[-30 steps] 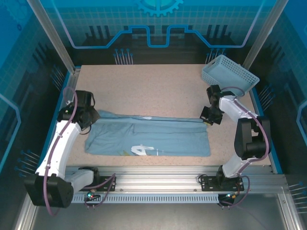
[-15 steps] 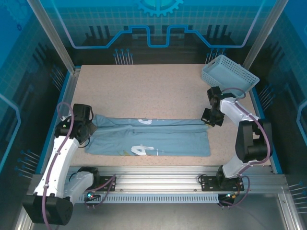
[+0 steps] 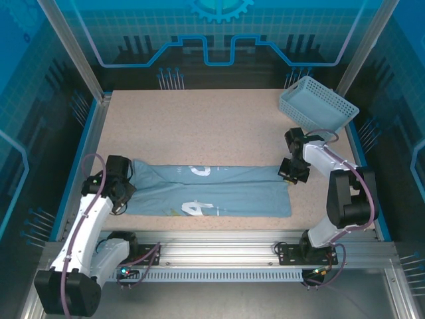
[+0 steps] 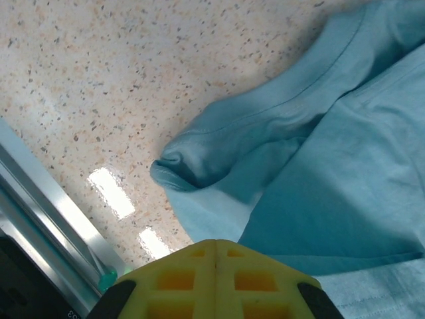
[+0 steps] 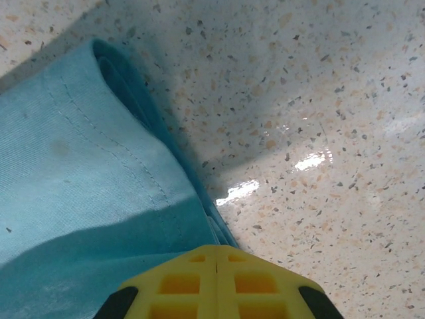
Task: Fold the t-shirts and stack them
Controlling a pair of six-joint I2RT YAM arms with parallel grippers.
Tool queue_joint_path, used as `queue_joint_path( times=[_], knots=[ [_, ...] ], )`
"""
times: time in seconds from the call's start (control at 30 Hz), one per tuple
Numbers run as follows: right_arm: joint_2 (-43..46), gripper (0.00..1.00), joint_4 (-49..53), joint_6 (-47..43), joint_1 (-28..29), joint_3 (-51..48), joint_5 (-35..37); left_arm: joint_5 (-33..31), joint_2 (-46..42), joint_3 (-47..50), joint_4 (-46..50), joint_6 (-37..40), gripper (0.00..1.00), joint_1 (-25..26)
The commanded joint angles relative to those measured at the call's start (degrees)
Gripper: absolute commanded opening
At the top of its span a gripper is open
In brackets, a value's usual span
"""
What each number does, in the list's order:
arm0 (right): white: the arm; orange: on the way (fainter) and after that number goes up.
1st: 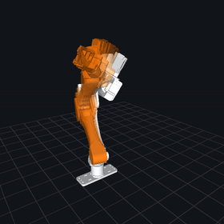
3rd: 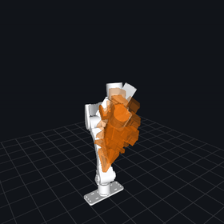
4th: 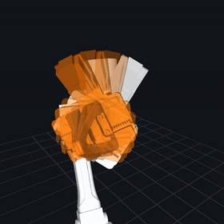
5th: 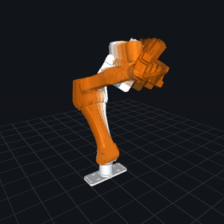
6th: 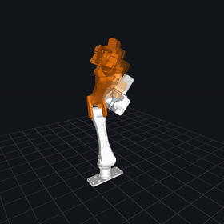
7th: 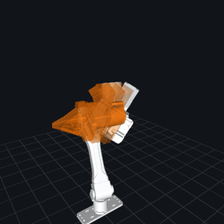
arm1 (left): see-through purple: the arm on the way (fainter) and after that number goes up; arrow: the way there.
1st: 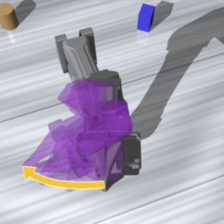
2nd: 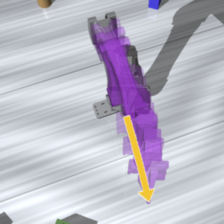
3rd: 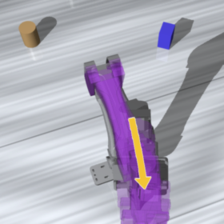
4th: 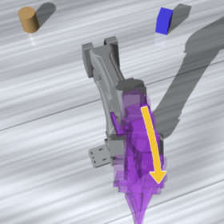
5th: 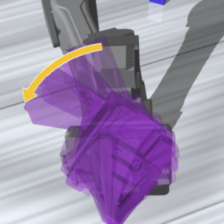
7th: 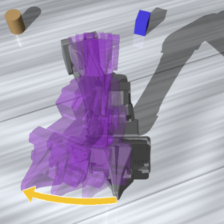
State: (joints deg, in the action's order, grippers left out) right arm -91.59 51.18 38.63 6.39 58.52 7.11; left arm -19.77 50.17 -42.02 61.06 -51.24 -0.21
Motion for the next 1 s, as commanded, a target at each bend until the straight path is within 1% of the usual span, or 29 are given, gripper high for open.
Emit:
queue_joint_path(
  times=[0.0,0.3,0.57,0.7,0.8,0.97],
  knots=[
    [1.2,0.0,2.1,1.3,0.9,-0.7,1.4,-1.8,-0.2,0.9,0.7,-2.2,0.0,-0.2],
    [3.7,0.0,3.6,1.9,1.3,-0.2,2.3,-4.9,-0.4,-0.8,2.0,-1.9,0.0,-0.2],
    [4.2,0.0,4.5,2.0,1.9,0.6,3.2,-5.9,-3.5,-0.9,2.6,-2.6,0.0,-0.1],
    [5.0,0.0,4.5,2.1,2.3,1.3,3.7,-6.0,-3.6,-0.5,2.7,-2.6,0.0,-0.2],
    [4.0,0.0,4.3,1.4,2.3,3.1,4.0,-5.6,-3.0,-0.6,1.0,-1.6,0.0,-0.2],
    [0.6,0.0,4.8,-0.2,2.3,9.2,4.2,-5.0,1.0,-4.2,-2.8,0.7,0.0,-0.2]
  ],
)
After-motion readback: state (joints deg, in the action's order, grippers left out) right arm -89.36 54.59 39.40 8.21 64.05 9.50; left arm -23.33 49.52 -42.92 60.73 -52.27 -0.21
